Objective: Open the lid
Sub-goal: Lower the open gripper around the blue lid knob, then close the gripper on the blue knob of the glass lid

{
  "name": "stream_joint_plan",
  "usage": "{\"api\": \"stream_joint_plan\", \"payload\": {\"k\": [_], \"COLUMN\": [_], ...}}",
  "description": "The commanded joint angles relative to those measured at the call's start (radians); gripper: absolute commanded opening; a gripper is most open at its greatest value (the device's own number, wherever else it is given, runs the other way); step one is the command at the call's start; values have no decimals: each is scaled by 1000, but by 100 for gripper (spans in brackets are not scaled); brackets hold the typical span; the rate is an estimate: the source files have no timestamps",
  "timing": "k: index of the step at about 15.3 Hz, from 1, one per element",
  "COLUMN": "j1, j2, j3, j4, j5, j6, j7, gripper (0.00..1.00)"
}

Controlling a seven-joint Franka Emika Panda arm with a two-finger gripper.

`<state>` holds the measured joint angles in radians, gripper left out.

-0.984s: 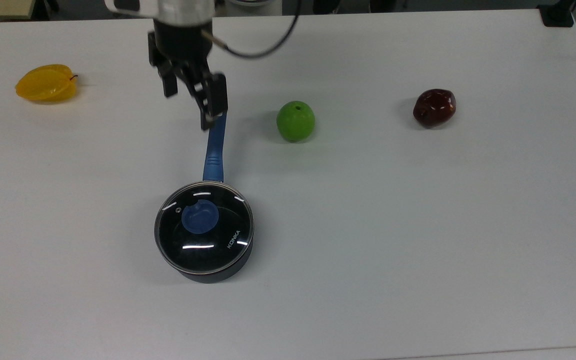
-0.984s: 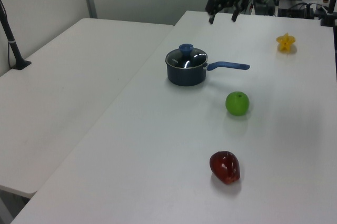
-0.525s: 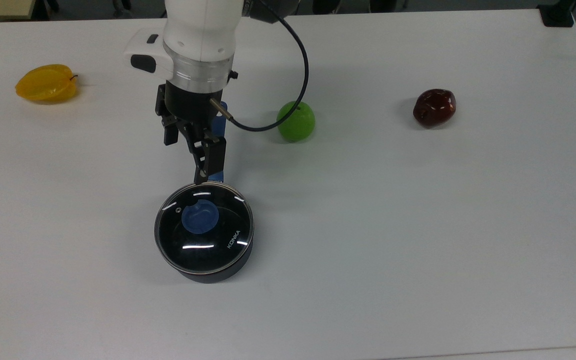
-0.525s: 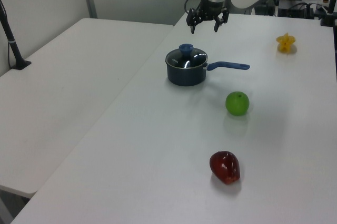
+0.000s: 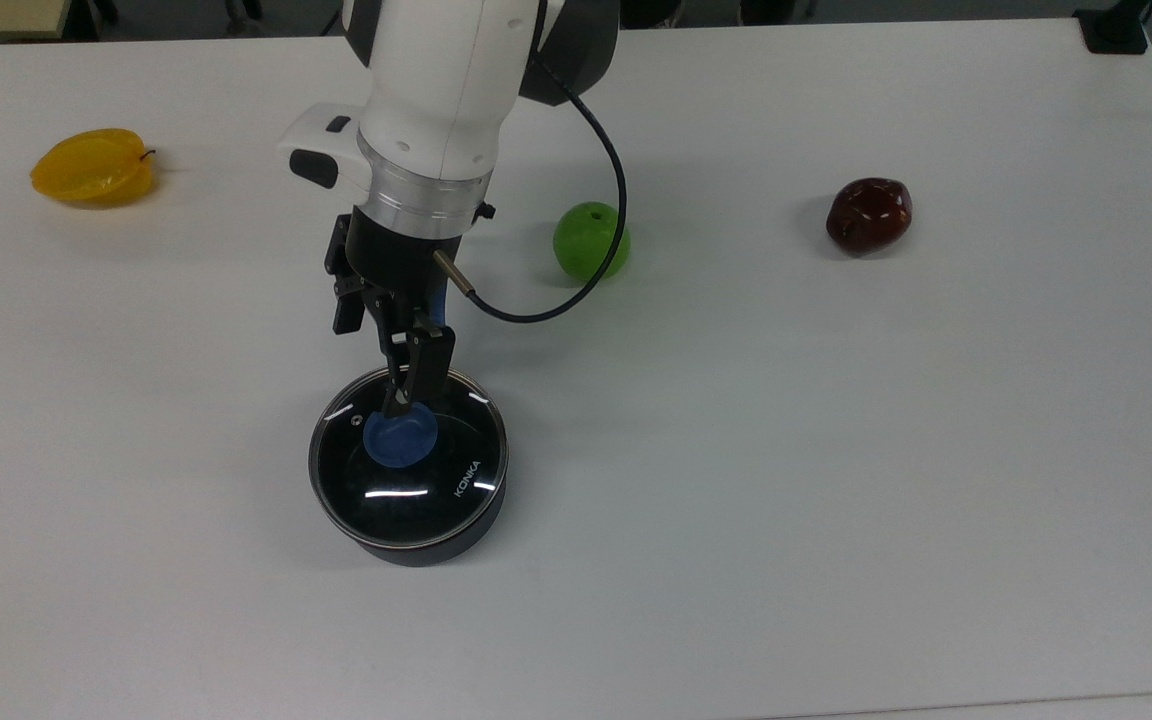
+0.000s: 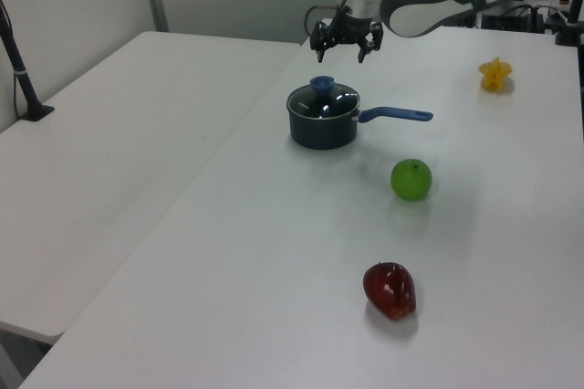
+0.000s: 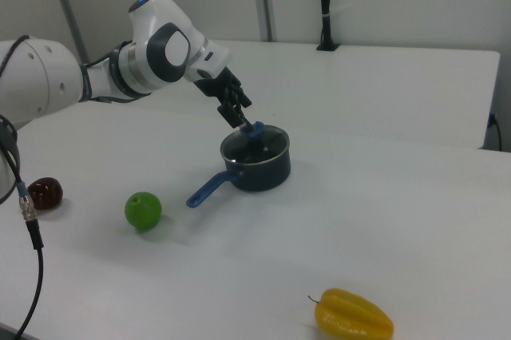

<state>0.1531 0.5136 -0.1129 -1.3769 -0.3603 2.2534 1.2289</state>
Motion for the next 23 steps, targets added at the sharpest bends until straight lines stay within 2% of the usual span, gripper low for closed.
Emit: {"api": "stream_joint_plan", "payload": {"k": [1, 19, 21, 23], "j1": [17, 29, 29, 29], "j2": [75, 155, 157, 158], "j3": [-16, -16, -16, -16], "j4": [82, 96, 96, 96], "j5": [-45, -46, -46, -58], "j6": [41, 95, 95, 94], "j7": [53, 54, 52, 52], "gripper": [100, 97, 91, 81]}}
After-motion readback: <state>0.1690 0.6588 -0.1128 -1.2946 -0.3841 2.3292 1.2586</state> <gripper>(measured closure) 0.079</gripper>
